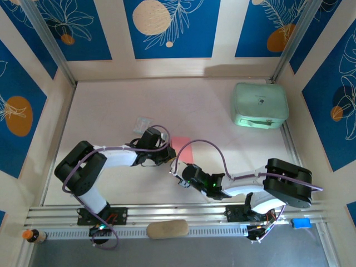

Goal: Fold a paper plane with a square sheet of paper (pick it up from the middle)
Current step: Third fold the triangle at the center of the table.

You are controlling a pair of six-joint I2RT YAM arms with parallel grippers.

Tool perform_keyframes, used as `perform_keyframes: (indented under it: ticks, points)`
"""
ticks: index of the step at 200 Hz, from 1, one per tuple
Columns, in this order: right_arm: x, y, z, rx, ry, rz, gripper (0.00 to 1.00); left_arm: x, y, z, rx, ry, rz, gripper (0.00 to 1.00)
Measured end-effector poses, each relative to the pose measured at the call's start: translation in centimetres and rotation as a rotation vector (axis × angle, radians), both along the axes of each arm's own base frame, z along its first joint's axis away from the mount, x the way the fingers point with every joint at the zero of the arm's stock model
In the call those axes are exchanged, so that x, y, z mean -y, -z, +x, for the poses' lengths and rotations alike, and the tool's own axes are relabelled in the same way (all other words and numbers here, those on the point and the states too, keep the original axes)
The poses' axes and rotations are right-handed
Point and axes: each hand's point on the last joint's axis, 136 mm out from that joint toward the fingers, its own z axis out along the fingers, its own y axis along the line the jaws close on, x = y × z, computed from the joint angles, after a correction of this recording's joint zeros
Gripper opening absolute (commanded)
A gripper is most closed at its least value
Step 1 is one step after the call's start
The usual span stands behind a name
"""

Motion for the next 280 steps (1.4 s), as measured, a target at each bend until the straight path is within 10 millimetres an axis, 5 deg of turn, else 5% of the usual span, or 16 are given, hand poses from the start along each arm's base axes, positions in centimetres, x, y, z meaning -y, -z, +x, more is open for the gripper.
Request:
perform_keyframes:
  ticks: [67,123,142,208,280]
  points:
    - [0.0,0.1,0.0,-0.017,0.004,0.013,0.08,0.0,0.0,0.0,0.0,0.0,0.001,0.05]
    - [-0.1,-0.3,-0.3,-0.095,-0.016,0.068,0.06,-1.2,0.1,-0.1,0.001,-0.023,0.056,0.35]
    - [-0.1,-0.8,-0.4,-0.175,-0.021,0.131,0.04,-2.4,-0.4,-0.1,0.02,-0.042,0.1,0.37]
    - [0.2,-1.5,-0.5,-0.563,-0.01,0.326,0.02,-5.5,-3.6,1.6,0.122,-0.069,0.199,0.29]
    - [-1.6,-1.4,-1.2,-0.863,-0.018,0.39,0.02,-1.9,-4.8,3.5,0.142,0.06,0.133,0.16]
